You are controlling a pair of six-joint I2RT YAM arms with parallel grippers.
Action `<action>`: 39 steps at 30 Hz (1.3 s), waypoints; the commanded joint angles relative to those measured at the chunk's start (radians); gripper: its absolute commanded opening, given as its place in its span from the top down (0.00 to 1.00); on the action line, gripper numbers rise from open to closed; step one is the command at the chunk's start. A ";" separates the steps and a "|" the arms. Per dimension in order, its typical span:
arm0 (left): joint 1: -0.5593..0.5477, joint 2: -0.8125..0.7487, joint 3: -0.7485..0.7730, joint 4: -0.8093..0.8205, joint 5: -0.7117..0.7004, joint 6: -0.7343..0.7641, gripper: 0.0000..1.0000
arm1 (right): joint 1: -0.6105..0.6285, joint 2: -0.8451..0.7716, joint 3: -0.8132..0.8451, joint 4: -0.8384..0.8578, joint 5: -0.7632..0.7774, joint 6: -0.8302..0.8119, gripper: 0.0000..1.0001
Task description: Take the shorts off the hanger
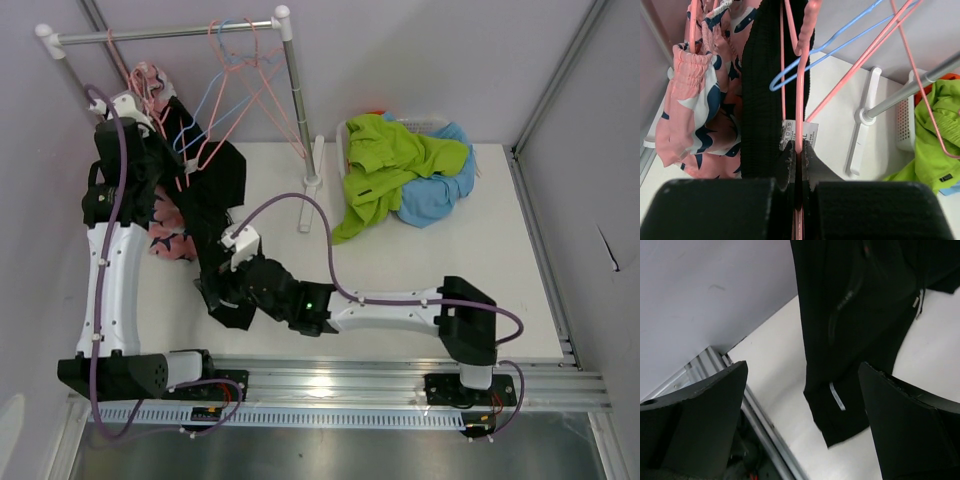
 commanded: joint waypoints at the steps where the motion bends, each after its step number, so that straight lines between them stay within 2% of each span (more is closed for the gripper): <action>1: -0.008 -0.067 0.008 0.042 0.037 -0.023 1.00 | -0.012 0.089 0.146 0.031 -0.008 -0.038 0.00; 5: -0.008 -0.096 -0.007 0.022 0.038 -0.018 1.00 | -0.015 0.175 0.255 0.044 0.006 -0.047 0.01; 12: -0.008 -0.171 -0.050 -0.003 0.129 -0.051 1.00 | -0.032 0.224 0.285 0.095 0.087 -0.081 0.02; 15: -0.007 -0.202 -0.075 -0.006 0.177 -0.083 1.00 | -0.035 0.218 0.262 0.107 0.127 -0.101 0.22; 16: -0.008 -0.210 -0.087 -0.003 0.186 -0.093 1.00 | -0.035 0.206 0.233 0.112 0.129 -0.104 0.41; 18: -0.008 -0.231 -0.107 -0.001 0.191 -0.100 1.00 | -0.038 0.186 0.196 0.118 0.129 -0.102 0.60; 19: -0.008 -0.236 -0.108 0.000 0.188 -0.101 1.00 | -0.038 0.160 0.155 0.115 0.130 -0.096 0.77; 22: -0.011 -0.236 -0.096 -0.001 0.179 -0.104 1.00 | -0.035 0.103 0.046 0.118 0.147 -0.058 0.98; 23: -0.010 -0.231 -0.090 -0.001 0.179 -0.104 1.00 | -0.034 0.086 0.016 0.117 0.150 -0.044 1.00; 32: -0.013 -0.119 0.092 -0.026 0.084 -0.046 1.00 | 0.058 -0.049 -0.269 0.072 0.218 0.137 1.00; 39: -0.019 -0.046 0.165 -0.049 0.083 -0.029 1.00 | 0.081 -0.003 -0.269 0.046 0.218 0.226 1.00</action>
